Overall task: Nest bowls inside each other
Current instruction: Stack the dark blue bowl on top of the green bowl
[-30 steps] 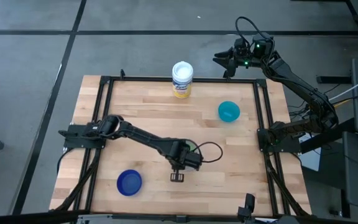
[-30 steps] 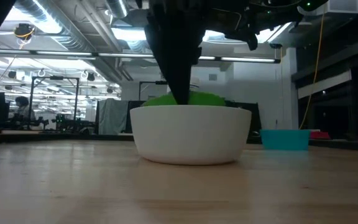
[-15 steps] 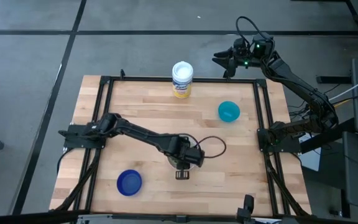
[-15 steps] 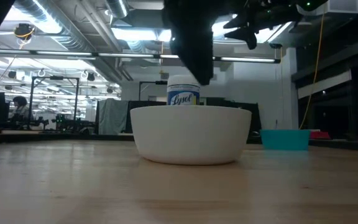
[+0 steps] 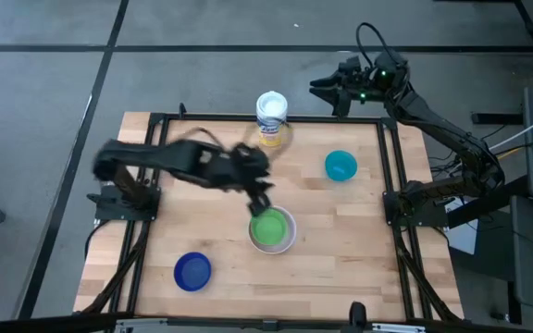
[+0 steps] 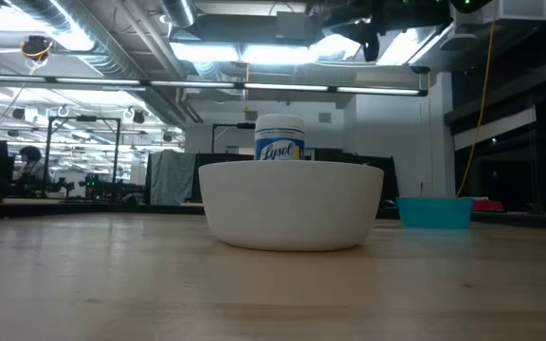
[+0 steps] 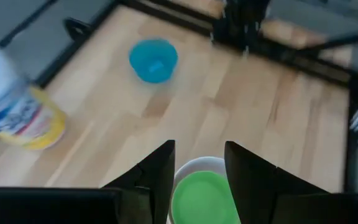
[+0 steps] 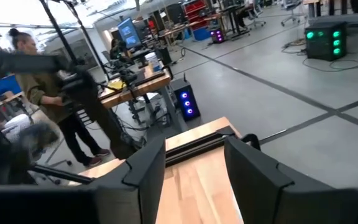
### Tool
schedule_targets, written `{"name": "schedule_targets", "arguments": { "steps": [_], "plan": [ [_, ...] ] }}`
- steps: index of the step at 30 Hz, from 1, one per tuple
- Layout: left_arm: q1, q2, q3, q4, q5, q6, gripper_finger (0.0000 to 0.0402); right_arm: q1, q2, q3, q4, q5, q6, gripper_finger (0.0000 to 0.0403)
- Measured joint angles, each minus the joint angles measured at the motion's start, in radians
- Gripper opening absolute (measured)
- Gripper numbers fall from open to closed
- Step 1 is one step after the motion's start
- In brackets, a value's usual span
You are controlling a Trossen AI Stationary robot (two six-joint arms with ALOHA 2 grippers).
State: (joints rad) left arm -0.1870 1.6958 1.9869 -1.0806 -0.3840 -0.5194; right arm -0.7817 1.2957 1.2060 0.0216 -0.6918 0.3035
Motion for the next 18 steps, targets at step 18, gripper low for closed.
{"name": "schedule_targets", "arguments": {
  "steps": [18],
  "plan": [
    [-0.427, -0.197, -0.602, 0.036, 0.046, -0.712, 0.0152, 0.044, 0.000, 0.000, -0.073, -0.005, -0.050, 0.0168]
  ]
}}
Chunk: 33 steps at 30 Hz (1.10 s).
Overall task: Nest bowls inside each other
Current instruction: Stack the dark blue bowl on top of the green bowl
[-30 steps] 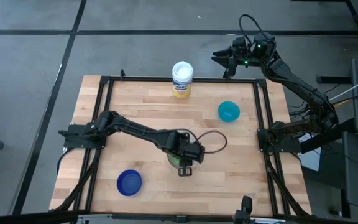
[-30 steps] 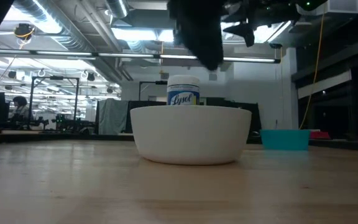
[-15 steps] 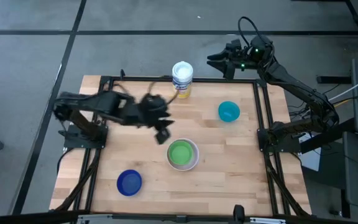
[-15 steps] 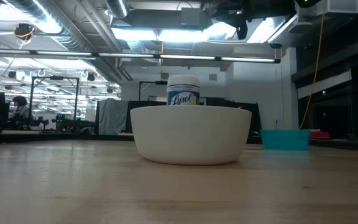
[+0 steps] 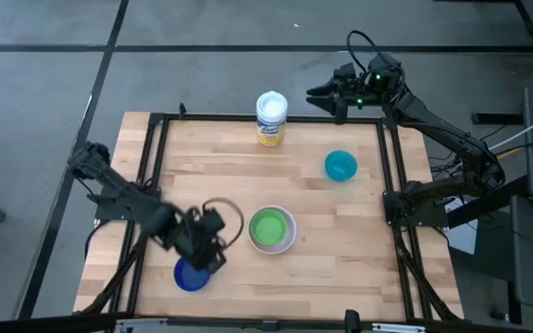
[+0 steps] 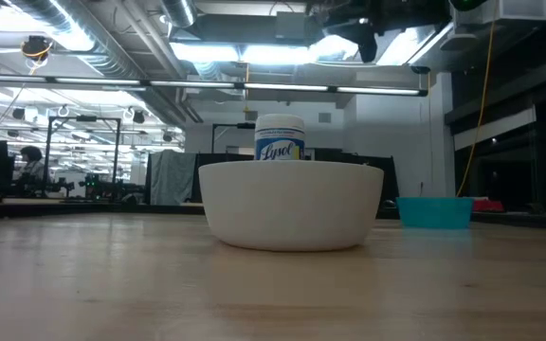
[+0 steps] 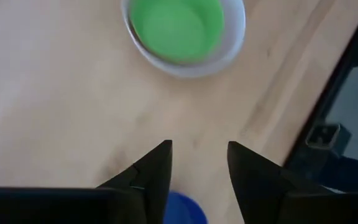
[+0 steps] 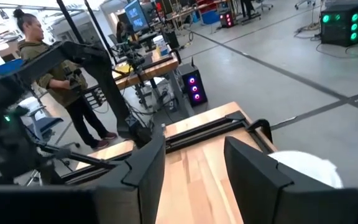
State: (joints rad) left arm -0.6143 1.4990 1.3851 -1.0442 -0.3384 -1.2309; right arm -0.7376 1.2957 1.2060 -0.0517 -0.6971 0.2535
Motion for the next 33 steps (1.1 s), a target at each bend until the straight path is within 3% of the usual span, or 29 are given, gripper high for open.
{"name": "schedule_targets", "arguments": {
  "steps": [4, 9, 24, 33],
  "plan": [
    [-0.064, -0.001, -0.151, 0.130, 0.029, -0.107, 0.0171, 0.000, 0.000, 0.000, -0.024, -0.003, -0.003, 0.0176],
    [-0.100, -0.002, -0.265, 0.173, 0.030, -0.165, 0.0186, 0.000, 0.000, 0.000, -0.028, -0.003, -0.003, 0.0182],
    [-0.112, -0.007, -0.385, 0.144, 0.289, -0.064, 0.0187, 0.023, 0.000, 0.000, -0.034, -0.001, 0.001, 0.0172],
    [-0.115, -0.096, -0.449, 0.099, 0.302, -0.096, 0.0189, 0.029, 0.000, 0.000, -0.075, 0.001, 0.000, 0.0182]
  ]
}}
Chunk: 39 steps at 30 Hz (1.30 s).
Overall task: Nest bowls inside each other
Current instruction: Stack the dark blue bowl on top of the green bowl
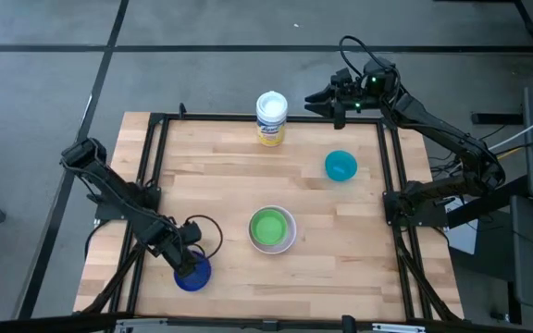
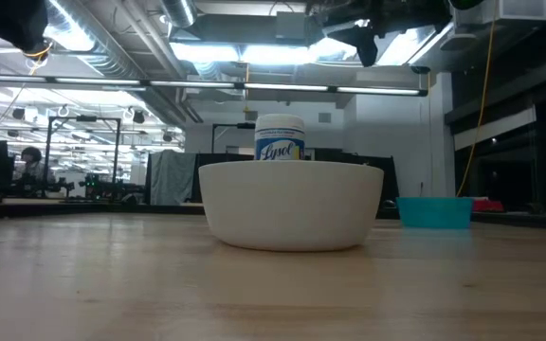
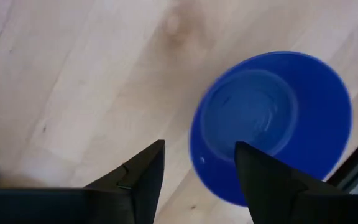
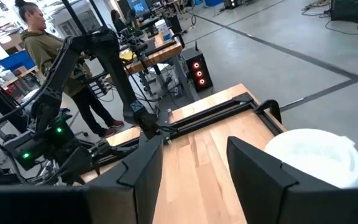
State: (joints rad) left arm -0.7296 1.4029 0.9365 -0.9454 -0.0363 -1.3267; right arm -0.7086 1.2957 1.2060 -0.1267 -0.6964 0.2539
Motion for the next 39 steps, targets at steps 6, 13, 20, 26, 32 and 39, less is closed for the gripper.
{"name": "schedule_targets", "arguments": {
  "steps": [6, 13, 20, 26, 32, 39],
  "plan": [
    [-0.008, -0.003, -0.054, 0.068, 0.003, -0.023, 0.0189, 0.000, 0.000, 0.000, 0.000, 0.000, 0.003, 0.0172],
    [-0.008, -0.002, -0.128, 0.167, 0.011, -0.031, 0.0190, 0.000, 0.000, 0.000, 0.007, 0.000, 0.033, 0.0172],
    [-0.008, -0.002, -0.186, 0.220, 0.026, -0.020, 0.0190, 0.000, 0.000, 0.000, 0.015, 0.002, 0.053, 0.0177],
    [-0.008, -0.002, -0.223, 0.296, 0.056, -0.013, 0.0170, 0.000, 0.000, 0.000, 0.021, 0.014, 0.054, 0.0165],
    [0.004, -0.010, -0.239, 0.311, 0.066, -0.010, 0.0067, 0.000, 0.000, 0.000, 0.040, 0.043, 0.055, 0.0156],
    [0.134, -0.167, -0.174, 0.247, -0.073, 0.082, 0.0005, 0.000, 0.000, 0.000, 0.069, 0.079, 0.057, 0.0137]
  ]
}}
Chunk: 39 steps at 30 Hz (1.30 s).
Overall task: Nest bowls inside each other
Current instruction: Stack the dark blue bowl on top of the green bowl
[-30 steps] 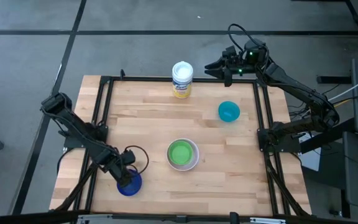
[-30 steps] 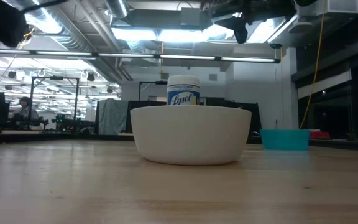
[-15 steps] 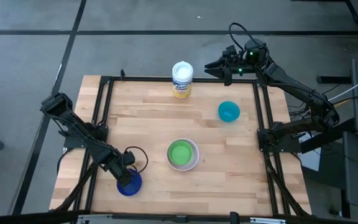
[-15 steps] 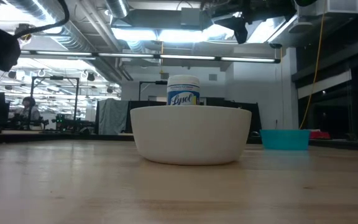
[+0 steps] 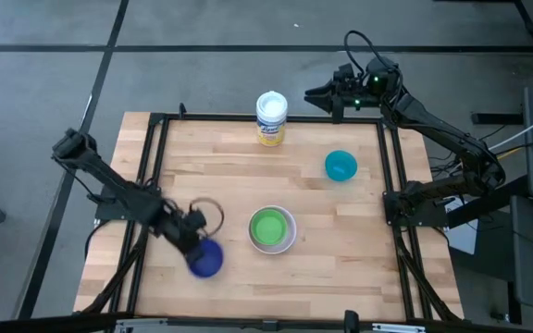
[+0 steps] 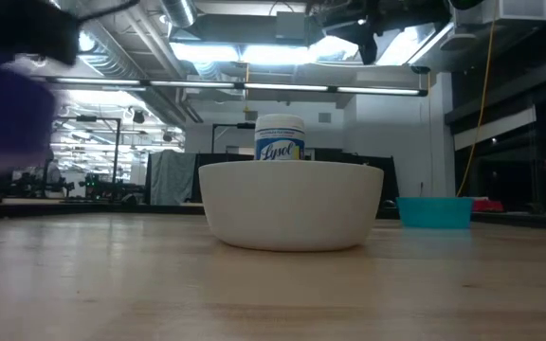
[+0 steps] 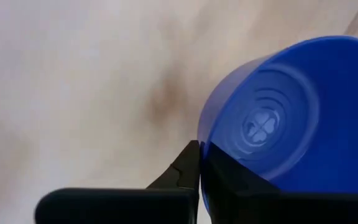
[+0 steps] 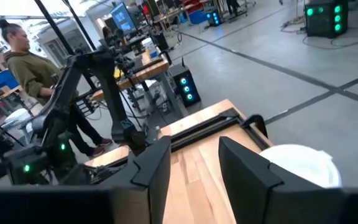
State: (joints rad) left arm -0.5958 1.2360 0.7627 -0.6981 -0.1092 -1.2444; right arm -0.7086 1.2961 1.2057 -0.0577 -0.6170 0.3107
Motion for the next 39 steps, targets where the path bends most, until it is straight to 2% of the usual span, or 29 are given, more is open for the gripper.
{"name": "schedule_targets", "arguments": {
  "steps": [5, 9, 12, 16, 22, 27, 39],
  "plan": [
    [0.188, -0.125, 0.141, -0.132, -0.126, 0.180, 0.0004, 0.000, 0.000, 0.000, 0.045, 0.000, 0.020, 0.0136],
    [0.383, -0.150, 0.262, -0.142, -0.161, 0.386, 0.0004, 0.000, 0.000, 0.000, 0.059, 0.000, 0.023, 0.0144],
    [0.524, -0.103, 0.331, -0.141, -0.117, 0.533, 0.0003, 0.000, 0.000, 0.000, 0.059, 0.000, 0.023, 0.0147],
    [0.649, 0.031, 0.399, -0.141, 0.020, 0.688, 0.0003, 0.000, 0.000, 0.000, 0.066, 0.000, 0.023, 0.0147],
    [0.670, 0.281, 0.531, -0.126, 0.136, 0.837, 0.0003, 0.000, 0.000, 0.000, 0.066, -0.008, 0.023, 0.0142],
    [0.664, 0.431, 0.620, -0.119, 0.196, 0.903, 0.0002, 0.000, 0.000, 0.000, 0.066, -0.023, 0.023, 0.0150],
    [0.611, 0.578, 0.666, -0.074, 0.244, 0.903, 0.0002, 0.000, 0.000, 0.000, 0.066, -0.049, 0.019, 0.0151]
  ]
}}
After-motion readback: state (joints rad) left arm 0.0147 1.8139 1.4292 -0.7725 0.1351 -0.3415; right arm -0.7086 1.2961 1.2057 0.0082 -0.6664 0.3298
